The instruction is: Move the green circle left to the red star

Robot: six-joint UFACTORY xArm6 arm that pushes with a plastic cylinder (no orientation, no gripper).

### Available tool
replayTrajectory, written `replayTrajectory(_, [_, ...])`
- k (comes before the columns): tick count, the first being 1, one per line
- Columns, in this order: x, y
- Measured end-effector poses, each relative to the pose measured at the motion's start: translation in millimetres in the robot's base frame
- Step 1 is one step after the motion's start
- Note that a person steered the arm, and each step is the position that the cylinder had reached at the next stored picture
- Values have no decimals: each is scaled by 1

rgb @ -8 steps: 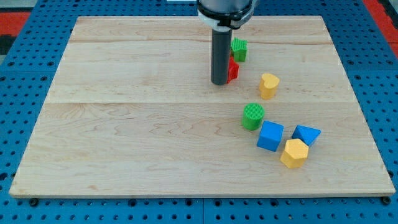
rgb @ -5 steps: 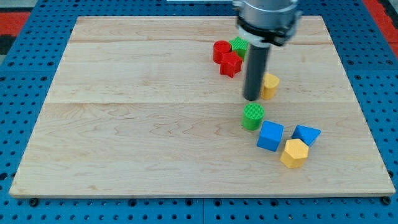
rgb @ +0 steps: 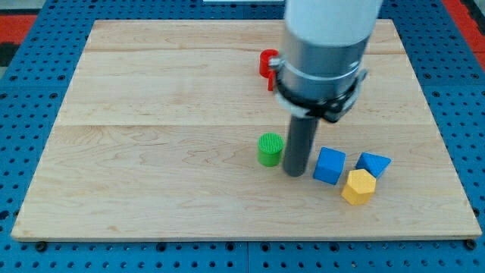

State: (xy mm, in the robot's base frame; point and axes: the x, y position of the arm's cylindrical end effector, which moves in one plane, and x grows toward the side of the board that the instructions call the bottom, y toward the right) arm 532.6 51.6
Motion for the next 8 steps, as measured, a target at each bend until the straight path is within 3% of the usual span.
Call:
replayTrajectory(1, [-22,-23])
replayTrajectory(3, [-60,-8])
replayTrajectory(6, [-155,-6])
replayTrajectory(8, [-152,90])
